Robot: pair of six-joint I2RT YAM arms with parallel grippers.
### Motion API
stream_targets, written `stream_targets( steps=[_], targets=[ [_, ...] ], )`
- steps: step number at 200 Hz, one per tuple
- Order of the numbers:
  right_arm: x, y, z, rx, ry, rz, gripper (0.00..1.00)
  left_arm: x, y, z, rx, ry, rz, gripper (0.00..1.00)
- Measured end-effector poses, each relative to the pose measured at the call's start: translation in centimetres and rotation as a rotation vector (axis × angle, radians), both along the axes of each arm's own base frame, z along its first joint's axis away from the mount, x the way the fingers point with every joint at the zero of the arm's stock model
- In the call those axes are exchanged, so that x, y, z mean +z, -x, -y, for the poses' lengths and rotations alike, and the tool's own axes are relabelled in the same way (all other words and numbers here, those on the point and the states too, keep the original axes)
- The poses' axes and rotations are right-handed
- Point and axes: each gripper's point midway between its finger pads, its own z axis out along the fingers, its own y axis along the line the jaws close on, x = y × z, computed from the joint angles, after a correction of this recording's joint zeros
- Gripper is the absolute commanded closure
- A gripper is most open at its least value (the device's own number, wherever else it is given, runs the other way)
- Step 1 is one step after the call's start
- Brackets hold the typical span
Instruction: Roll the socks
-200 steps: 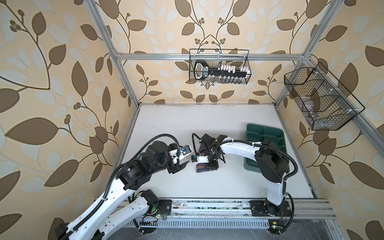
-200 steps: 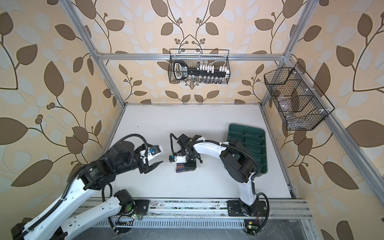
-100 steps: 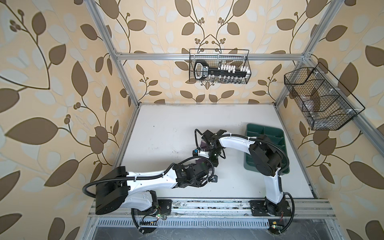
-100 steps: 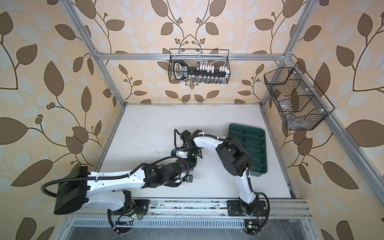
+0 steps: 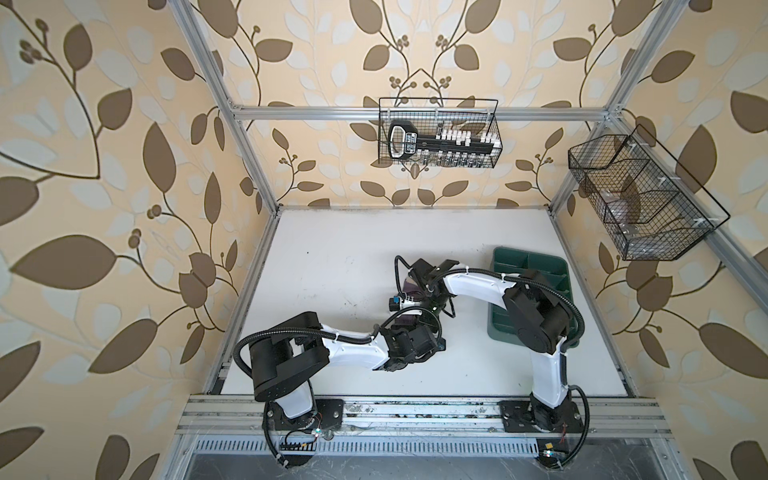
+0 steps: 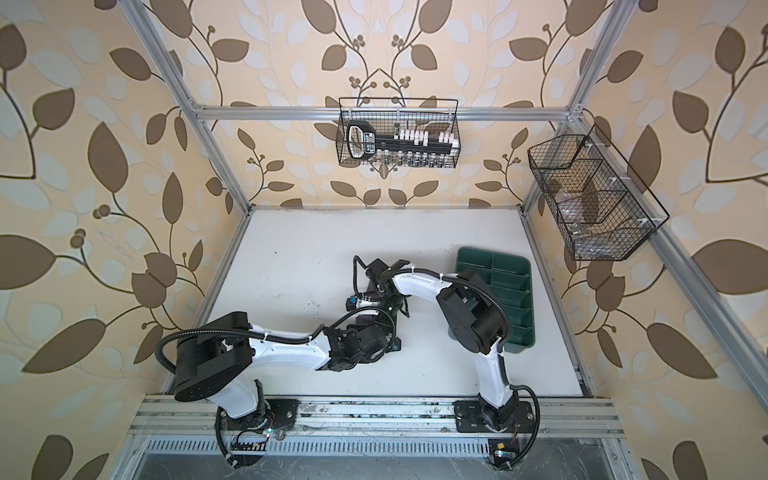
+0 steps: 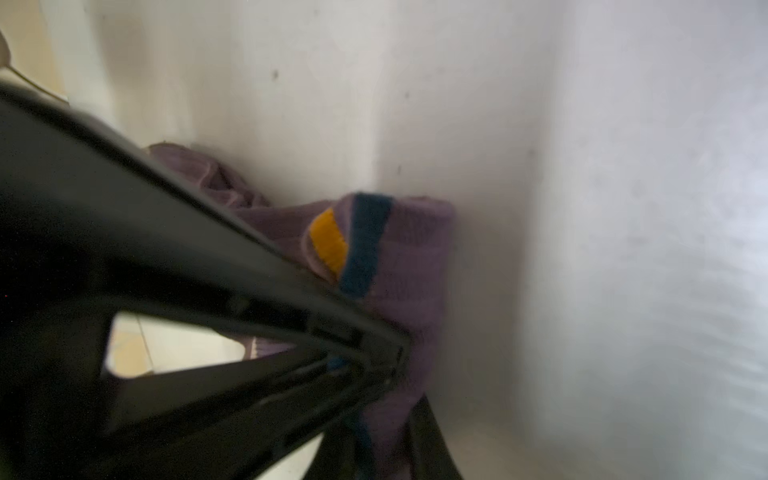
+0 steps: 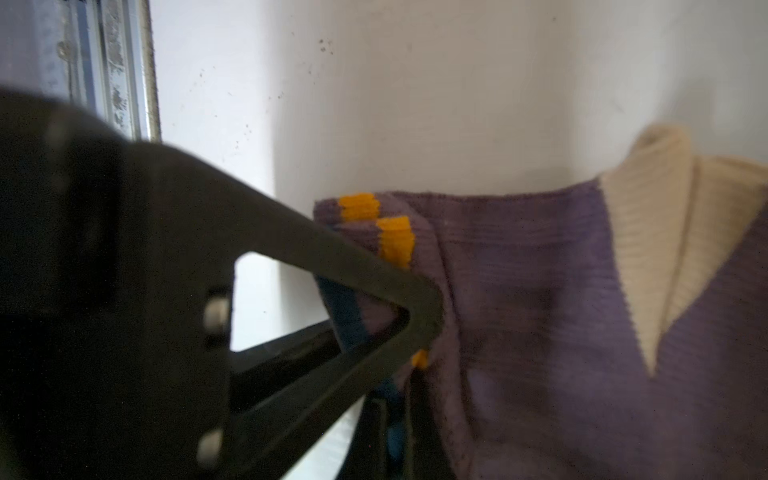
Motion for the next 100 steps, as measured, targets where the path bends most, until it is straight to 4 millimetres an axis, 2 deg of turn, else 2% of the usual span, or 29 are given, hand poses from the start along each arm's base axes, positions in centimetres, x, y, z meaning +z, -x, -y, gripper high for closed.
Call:
stream_targets(
  steps=[10,27,49,64,80,100],
  targets=[
    [0.1,-0.3,0.3,-0.01,-0.008,0.024,0.86,0.1,0.0,0.3,0.004,0.0,-0.029,0.93],
    [1.0,-1.0,1.1,-0.066,-0.023,0.078,0.75,0.2,0.1,0.7,0.01,0.017,-0.106,0.94],
    [4.0,-3.7,3.5,-0.206,-0.075,0.24,0.68,0.2,0.8,0.9,0.021,0.059,-0.254,0.94],
    [7.8,-6.7,5.9,-0.361,-0.133,0.41,0.62,0.5,1.2,1.1,0.036,0.106,-0.37,0.94],
    [13.8,-9.6,9.3,-0.567,-0.224,0.621,0.59,0.5,1.3,0.9,0.076,0.141,-0.511,0.94],
    [21.7,-10.6,13.0,-0.775,-0.378,0.856,0.58,0.4,1.0,1.1,0.132,0.183,-0.679,0.94]
  ],
)
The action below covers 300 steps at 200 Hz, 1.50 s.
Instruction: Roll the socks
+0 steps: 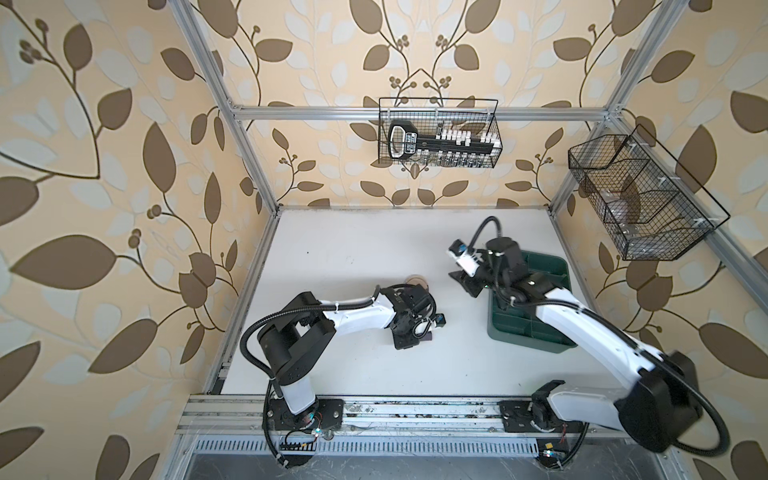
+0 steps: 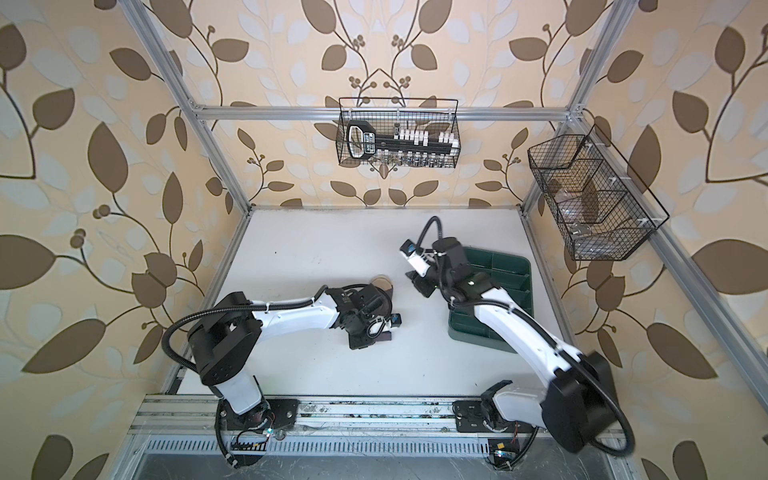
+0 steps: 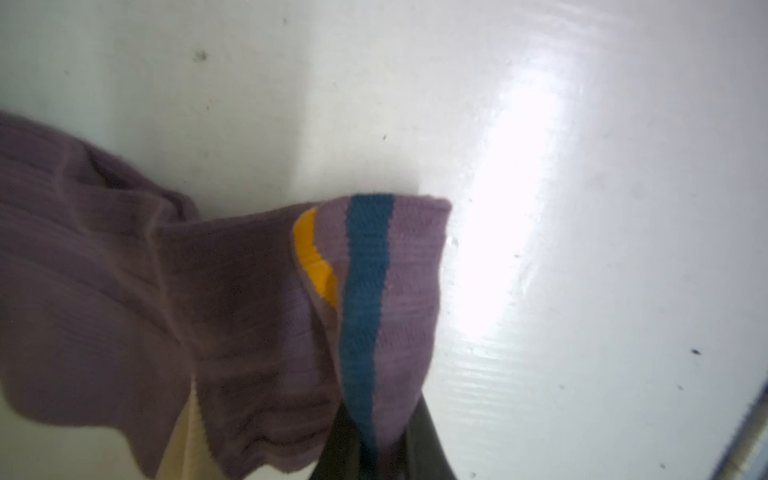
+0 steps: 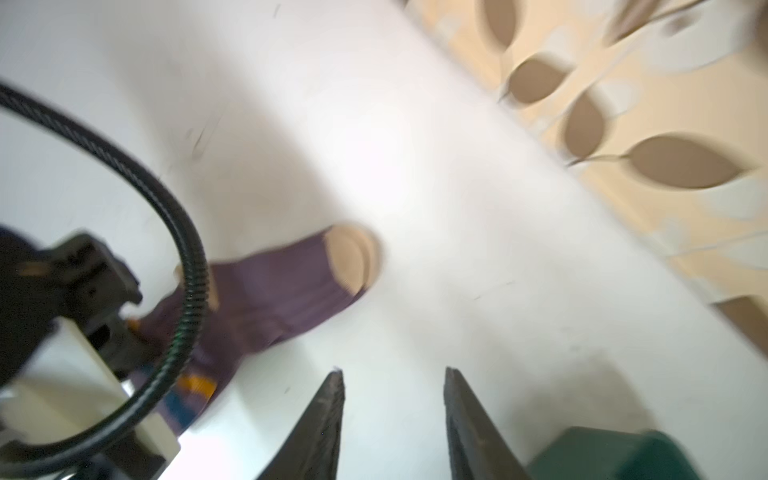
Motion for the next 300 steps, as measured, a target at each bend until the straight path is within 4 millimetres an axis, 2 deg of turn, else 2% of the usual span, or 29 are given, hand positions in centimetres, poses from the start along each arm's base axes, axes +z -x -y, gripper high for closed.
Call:
stream_targets(
  steps=[13,22,30,43,54,67,88,103,120,148,160,190,214,246,281,300],
  targets=[
    [3.8,1.0,1.4,-0.049,-0.074,0.128,0.59,-0.1,-0.3,0.1,0.033,0.012,-0.104,0.94],
    [5.4,2.1,1.8,-0.045,-0.106,0.189,0.6,-0.1,-0.4,0.3,0.053,0.021,-0.171,0.94],
    [6.0,3.2,1.8,-0.025,-0.118,0.226,0.61,-0.1,-0.5,0.3,0.072,0.028,-0.223,0.94],
    [5.7,5.2,1.2,0.035,-0.099,0.262,0.61,0.0,-0.7,0.3,0.102,0.039,-0.299,0.94],
    [4.3,7.2,-0.3,0.12,-0.046,0.279,0.61,-0.1,-0.9,0.1,0.132,0.052,-0.357,0.93],
    [1.2,9.9,-2.5,0.242,0.048,0.28,0.6,0.0,-1.2,-0.1,0.165,0.067,-0.412,0.92],
    [-6.2,14.5,-6.0,0.468,0.274,0.272,0.57,-0.1,-1.6,-0.3,0.211,0.089,-0.496,0.91],
    [-11.2,16.3,-7.1,0.567,0.438,0.248,0.56,-0.1,-1.8,-0.4,0.24,0.097,-0.553,0.91],
    [-14.9,16.0,-7.8,0.59,0.569,0.213,0.53,-0.1,-1.9,-0.4,0.264,0.098,-0.594,0.91],
    [-18.3,14.2,-9.5,0.577,0.671,0.197,0.52,-0.2,-1.8,-0.3,0.278,0.09,-0.619,0.91],
    [-19.1,13.4,-10.5,0.578,0.7,0.197,0.52,-0.1,-1.8,-0.3,0.28,0.09,-0.619,0.91],
    [-19.5,11.0,-12.6,0.553,0.704,0.214,0.53,-0.2,-1.8,-0.3,0.282,0.087,-0.623,0.9],
    [-20.0,9.3,-12.6,0.521,0.713,0.196,0.59,-0.2,-1.8,-0.3,0.286,0.084,-0.626,0.9],
    [-20.6,8.9,-12.6,0.527,0.715,0.175,0.66,-0.2,-2.3,-0.4,0.3,0.091,-0.621,0.89],
    [-21.2,9.1,-12.0,0.533,0.729,0.143,0.65,-0.2,-2.4,-0.4,0.307,0.09,-0.623,0.89],
    [-21.6,9.3,-11.5,0.533,0.741,0.123,0.61,-0.2,-2.4,-0.4,0.31,0.089,-0.624,0.88]
  ],
)
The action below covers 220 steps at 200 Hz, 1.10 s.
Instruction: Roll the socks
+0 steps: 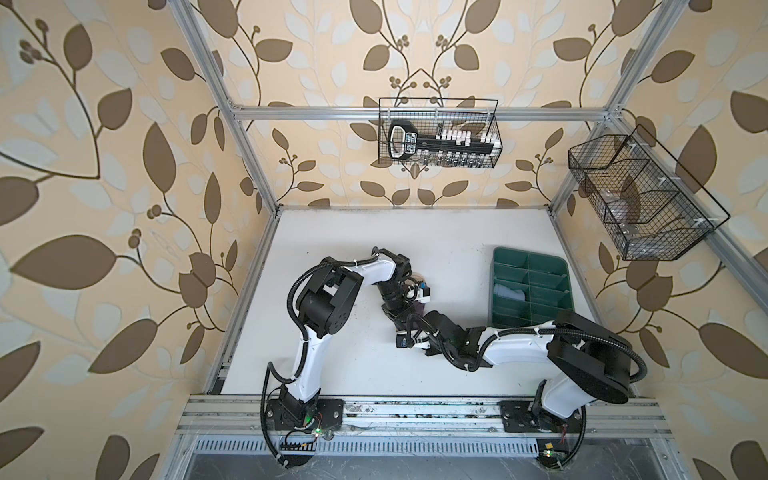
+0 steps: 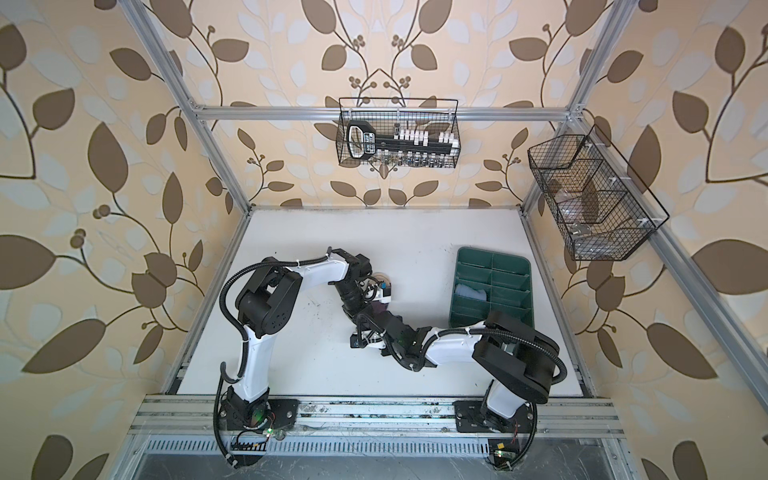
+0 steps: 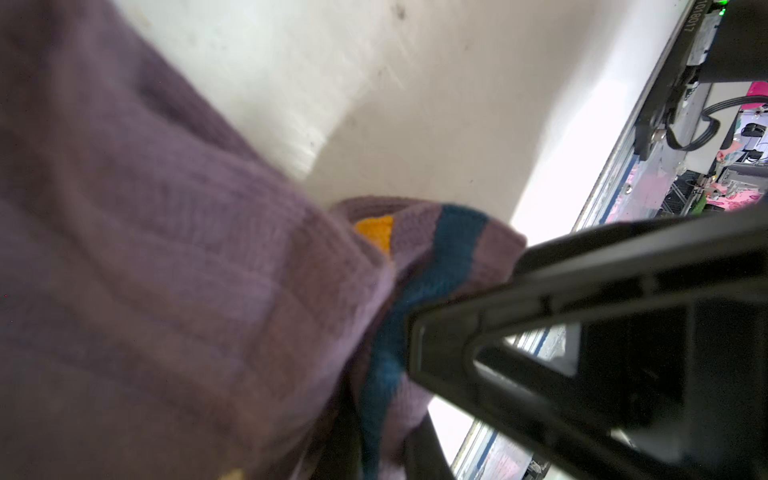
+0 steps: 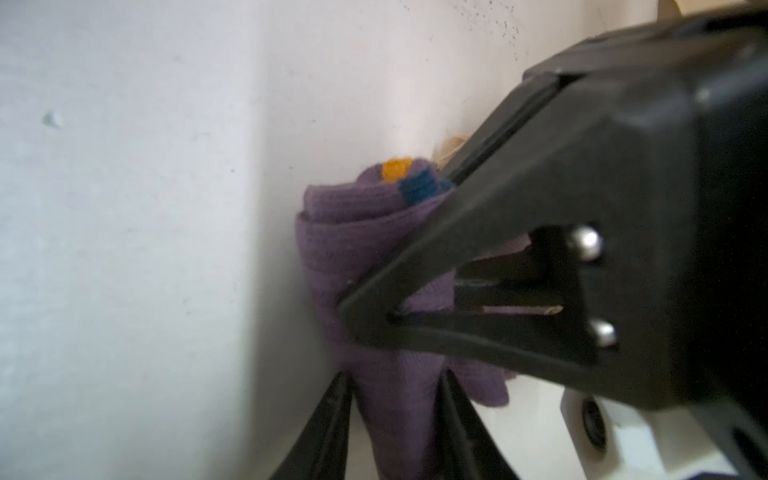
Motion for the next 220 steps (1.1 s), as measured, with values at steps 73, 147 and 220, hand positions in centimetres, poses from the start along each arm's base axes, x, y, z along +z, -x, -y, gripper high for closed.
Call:
stream_targets(
  steps=[73,147,220],
  targets=[
    [-0.5,-0.9,0.1,-0.029,0.031,-0.024,0.96,0.0,0.0,0.0,0.002,-0.002,-0.001,0.87],
    [-0.5,-0.2,0.2,-0.032,0.082,-0.121,1.0,1.0,-0.3,-0.2,0.029,-0.012,0.047,0.54],
    [-0.5,1.9,1.6,-0.115,0.077,-0.423,1.0,10.9,-6.8,-6.7,0.315,-0.058,0.575,0.56]
  ],
)
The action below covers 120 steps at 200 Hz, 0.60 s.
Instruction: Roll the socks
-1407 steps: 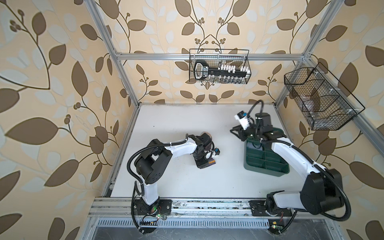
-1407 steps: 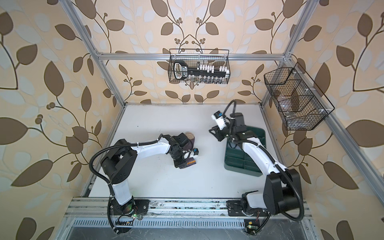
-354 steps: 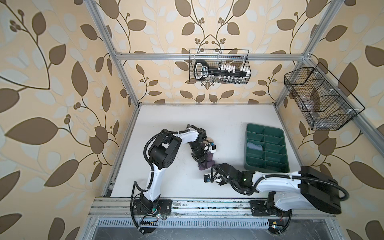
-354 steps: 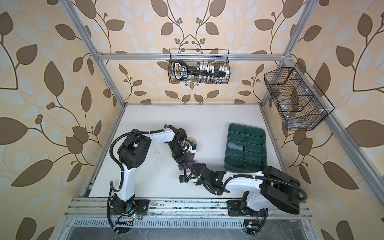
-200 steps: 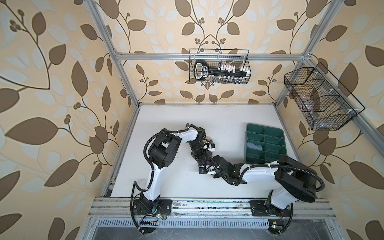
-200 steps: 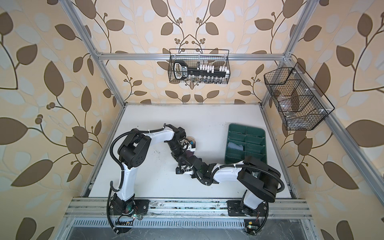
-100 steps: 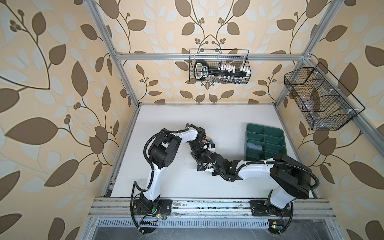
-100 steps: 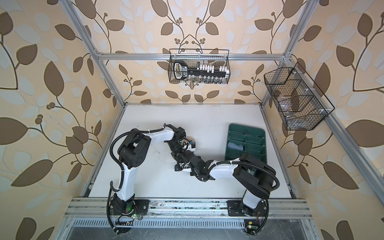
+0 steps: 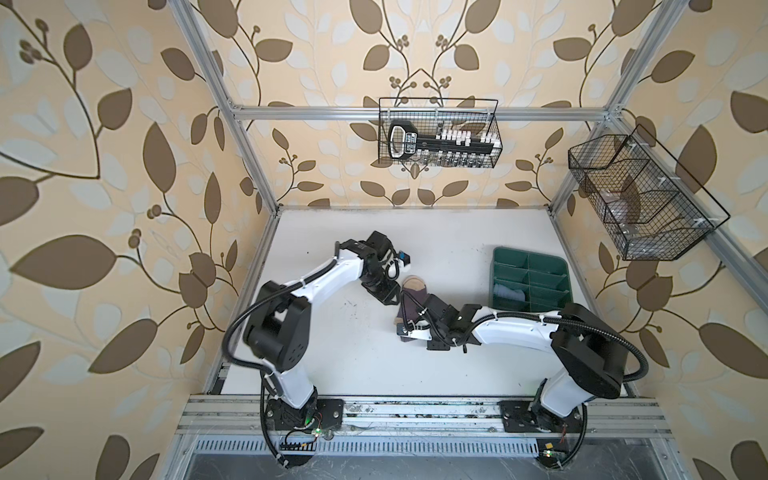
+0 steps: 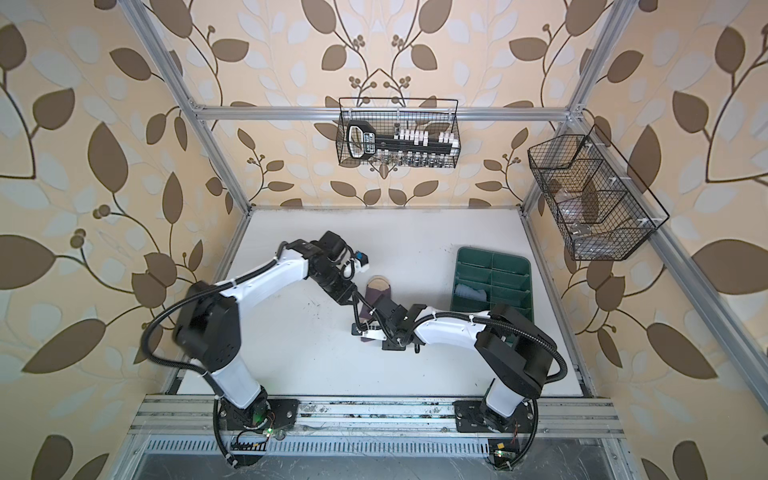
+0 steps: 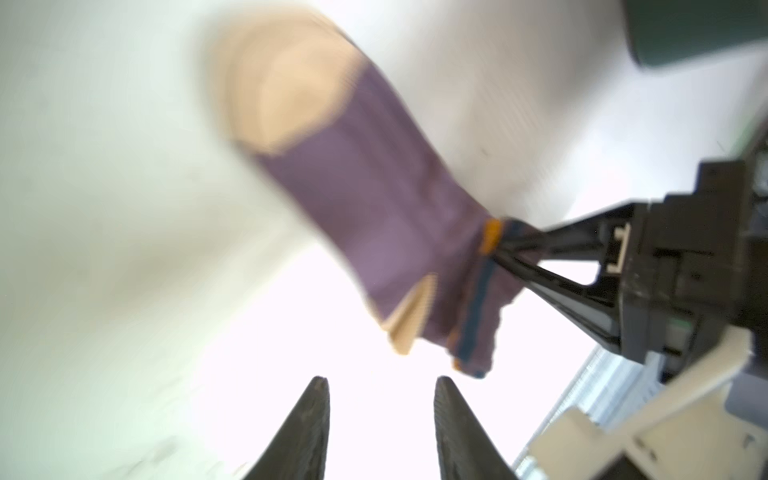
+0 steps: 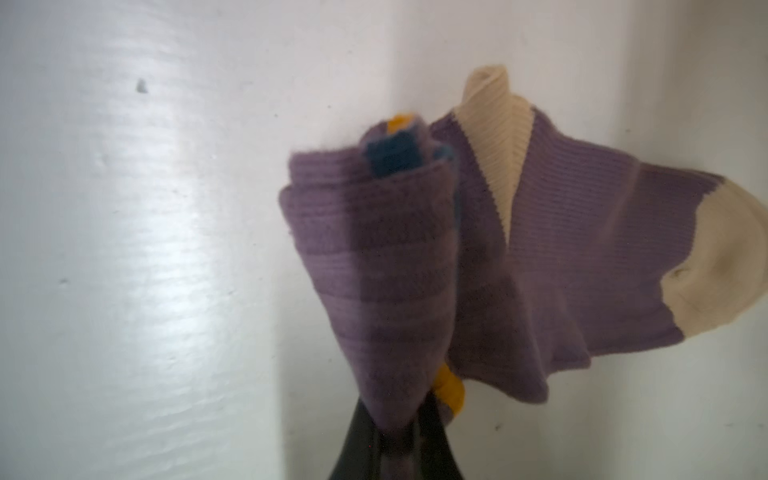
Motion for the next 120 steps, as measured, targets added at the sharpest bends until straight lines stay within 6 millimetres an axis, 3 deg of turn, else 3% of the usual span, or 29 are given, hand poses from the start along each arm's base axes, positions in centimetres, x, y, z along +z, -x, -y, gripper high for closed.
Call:
stream_targets(
  steps=[17,32,44,69,92,120],
  targets=[
    [0.0,0.4,0.1,-0.017,-0.008,-0.102,1.0,4.8,0.3,-2.4,0.083,0.011,0.205,0.44],
    [0.0,0.2,0.0,-0.037,-0.018,-0.204,1.0,9.3,2.1,-3.7,0.105,0.08,0.37,0.29],
    [0.0,0.1,-0.1,-0.054,-0.025,-0.283,1.0,12.7,4.1,-4.5,0.097,0.148,0.487,0.26],
    [-0.1,-0.2,-0.2,-0.085,-0.007,-0.409,1.0,16.5,7.8,-4.4,-0.001,0.267,0.599,0.3],
    [-0.1,-0.4,-0.4,-0.117,0.017,-0.489,1.0,16.0,9.8,-3.1,-0.132,0.302,0.593,0.29],
    [-0.1,-0.7,-0.3,-0.151,0.035,-0.547,1.0,9.7,12.1,-0.4,-0.333,0.194,0.487,0.29]
  ],
)
